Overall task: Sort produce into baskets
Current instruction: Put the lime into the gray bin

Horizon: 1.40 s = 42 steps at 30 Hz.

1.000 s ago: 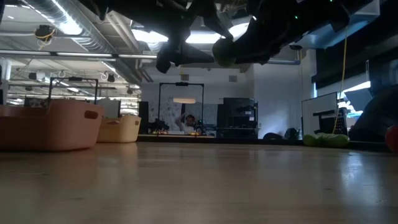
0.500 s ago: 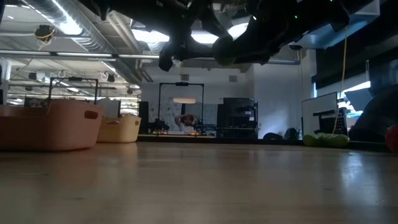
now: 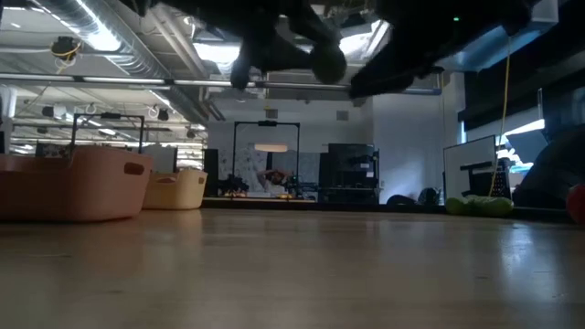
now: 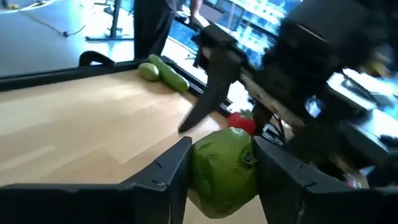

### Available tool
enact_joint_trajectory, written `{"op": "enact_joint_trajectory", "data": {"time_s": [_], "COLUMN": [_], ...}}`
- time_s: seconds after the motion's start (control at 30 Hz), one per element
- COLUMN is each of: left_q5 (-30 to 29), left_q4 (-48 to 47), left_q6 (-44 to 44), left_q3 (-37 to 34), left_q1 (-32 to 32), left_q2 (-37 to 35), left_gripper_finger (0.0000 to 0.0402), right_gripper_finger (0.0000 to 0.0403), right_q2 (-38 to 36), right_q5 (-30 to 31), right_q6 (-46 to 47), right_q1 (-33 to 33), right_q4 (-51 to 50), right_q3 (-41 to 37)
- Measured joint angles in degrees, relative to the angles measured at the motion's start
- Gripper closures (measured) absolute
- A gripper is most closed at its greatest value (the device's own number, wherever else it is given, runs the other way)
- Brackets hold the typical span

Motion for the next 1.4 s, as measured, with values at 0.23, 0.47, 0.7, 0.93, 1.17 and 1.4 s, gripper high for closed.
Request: {"op": "enact_joint_trajectory", "data": {"time_s": [0.23,0.47,0.7,0.93,1.17,1.4], "left_q5": [-0.1,-0.1,0.3,9.9,18.4,20.3], "left_q4": [-7.1,-16.3,-39.0,-51.4,-56.7,-65.7], "left_q6": [3.9,6.7,-4.2,-16.3,-35.3,-57.8], "left_q3": [0.0,1.0,8.8,15.5,16.6,16.6], "left_q1": [-3.7,-9.1,-14.6,-20.5,-26.9,-34.1], "left_q2": [-6.2,-11.7,-12.0,-11.9,-11.8,-10.7], "left_gripper_finger": [0.0251,0.0255,0.0256,0.0256,0.0256,0.0256], "right_gripper_finger": [0.0112,0.0118,0.0119,0.0119,0.0119,0.0119], "right_q2": [-4.7,-3.8,-3.5,-3.5,-3.5,-3.5], "right_q5": [0.5,2.8,4.2,5.3,5.7,5.9], "right_q6": [2.1,5.7,10.4,13.9,15.0,13.8], "right_q1": [-0.1,-0.1,-0.1,-0.1,-0.1,-0.1], "right_q4": [-19.6,-22.9,-18.4,-16.0,-15.5,-12.2], "right_q3": [0.0,-5.3,-12.2,-16.2,-16.8,-16.8]}}
